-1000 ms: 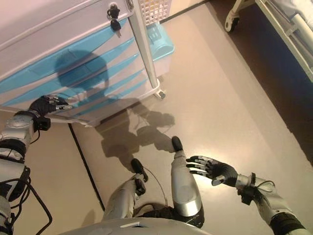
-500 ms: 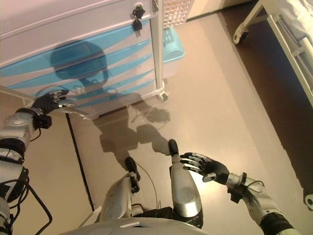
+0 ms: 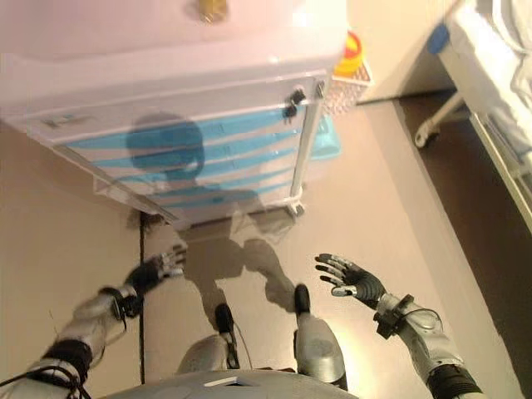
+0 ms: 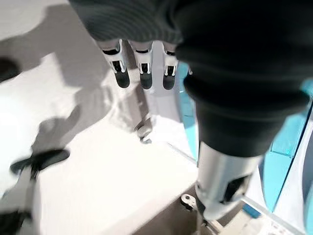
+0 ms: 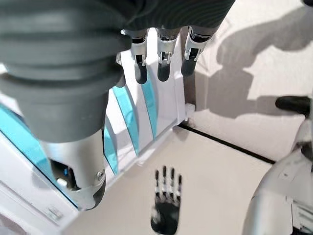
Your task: Open the drawer and pick up the medicine
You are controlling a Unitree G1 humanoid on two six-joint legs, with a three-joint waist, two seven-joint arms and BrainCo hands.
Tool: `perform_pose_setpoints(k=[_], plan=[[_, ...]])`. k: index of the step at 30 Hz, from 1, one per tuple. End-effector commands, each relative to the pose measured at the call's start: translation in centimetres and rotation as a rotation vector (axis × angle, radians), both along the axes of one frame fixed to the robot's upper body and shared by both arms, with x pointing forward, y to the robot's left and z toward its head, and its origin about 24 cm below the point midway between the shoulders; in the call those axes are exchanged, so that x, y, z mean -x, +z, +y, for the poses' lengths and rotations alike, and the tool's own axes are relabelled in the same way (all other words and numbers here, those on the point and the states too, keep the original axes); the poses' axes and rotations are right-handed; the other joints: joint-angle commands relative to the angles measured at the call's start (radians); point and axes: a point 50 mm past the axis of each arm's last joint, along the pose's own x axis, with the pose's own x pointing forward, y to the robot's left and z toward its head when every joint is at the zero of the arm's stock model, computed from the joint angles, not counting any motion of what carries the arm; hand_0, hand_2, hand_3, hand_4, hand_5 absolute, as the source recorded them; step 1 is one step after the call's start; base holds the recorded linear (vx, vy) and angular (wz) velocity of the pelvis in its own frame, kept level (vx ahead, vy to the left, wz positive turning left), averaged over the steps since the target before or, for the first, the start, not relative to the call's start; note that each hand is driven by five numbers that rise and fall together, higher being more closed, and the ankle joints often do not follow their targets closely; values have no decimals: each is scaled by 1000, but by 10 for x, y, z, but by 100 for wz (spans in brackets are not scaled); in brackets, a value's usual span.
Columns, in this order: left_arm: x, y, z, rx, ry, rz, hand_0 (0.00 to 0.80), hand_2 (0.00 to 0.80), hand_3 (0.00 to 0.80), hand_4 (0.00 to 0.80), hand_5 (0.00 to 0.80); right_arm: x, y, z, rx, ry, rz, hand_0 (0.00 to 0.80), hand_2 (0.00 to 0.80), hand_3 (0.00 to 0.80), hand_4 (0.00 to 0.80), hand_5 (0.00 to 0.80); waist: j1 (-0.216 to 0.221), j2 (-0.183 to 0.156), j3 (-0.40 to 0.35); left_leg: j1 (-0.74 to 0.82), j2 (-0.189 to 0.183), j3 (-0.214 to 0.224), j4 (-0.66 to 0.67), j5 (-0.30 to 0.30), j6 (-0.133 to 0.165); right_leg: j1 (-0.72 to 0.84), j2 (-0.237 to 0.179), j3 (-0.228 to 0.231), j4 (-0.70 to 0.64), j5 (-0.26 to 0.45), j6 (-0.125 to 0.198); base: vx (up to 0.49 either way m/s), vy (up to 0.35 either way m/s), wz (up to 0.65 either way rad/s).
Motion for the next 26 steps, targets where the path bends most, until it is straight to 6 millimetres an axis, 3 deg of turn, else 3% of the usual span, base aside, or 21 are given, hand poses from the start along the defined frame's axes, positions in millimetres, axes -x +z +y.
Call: perform_pose_setpoints(k=[1, 6, 11, 18, 26], plan=[[7, -4, -5, 82, 1, 18, 0, 0, 0, 0, 0, 9, -6, 4, 8, 6, 39, 0, 0, 0, 0, 0, 33, -8, -73, -66, -36, -27, 97, -61, 0, -56, -42, -23, 99, -43, 73, 46, -23, 22], [37, -29, -33, 198, 0, 134, 0, 0, 0, 0, 0, 18, -28, 15, -10, -23, 159, 0, 0, 0, 0, 0, 71, 8, -126, -41, -31, -57, 60, -46, -7, -16, -40, -70, 97, -67, 66, 27, -8, 23], [51, -44, -53, 279, -28, 211, 0, 0, 0, 0, 0, 23, -51, 26, -25, -88, 265, 0, 0, 0, 0, 0, 100, 22, -158, -26, -29, -80, 27, -34, -12, 14, -38, -104, 87, -77, 60, -10, 10, 27], [57, -56, -74, 385, -6, 269, 0, 0, 0, 0, 0, 36, -75, 37, -74, -110, 391, 0, 0, 0, 0, 0, 131, 37, -192, -13, -32, -90, -23, -13, -19, 41, -37, -153, 70, -82, 59, -24, 24, 16], [65, -64, -89, 467, -3, 319, 0, 0, 0, 0, 0, 45, -85, 40, -135, -151, 451, 0, 0, 0, 0, 0, 150, 36, -218, -6, -47, -98, -37, -16, -8, 54, -37, -175, 71, -88, 60, -26, 3, 9]])
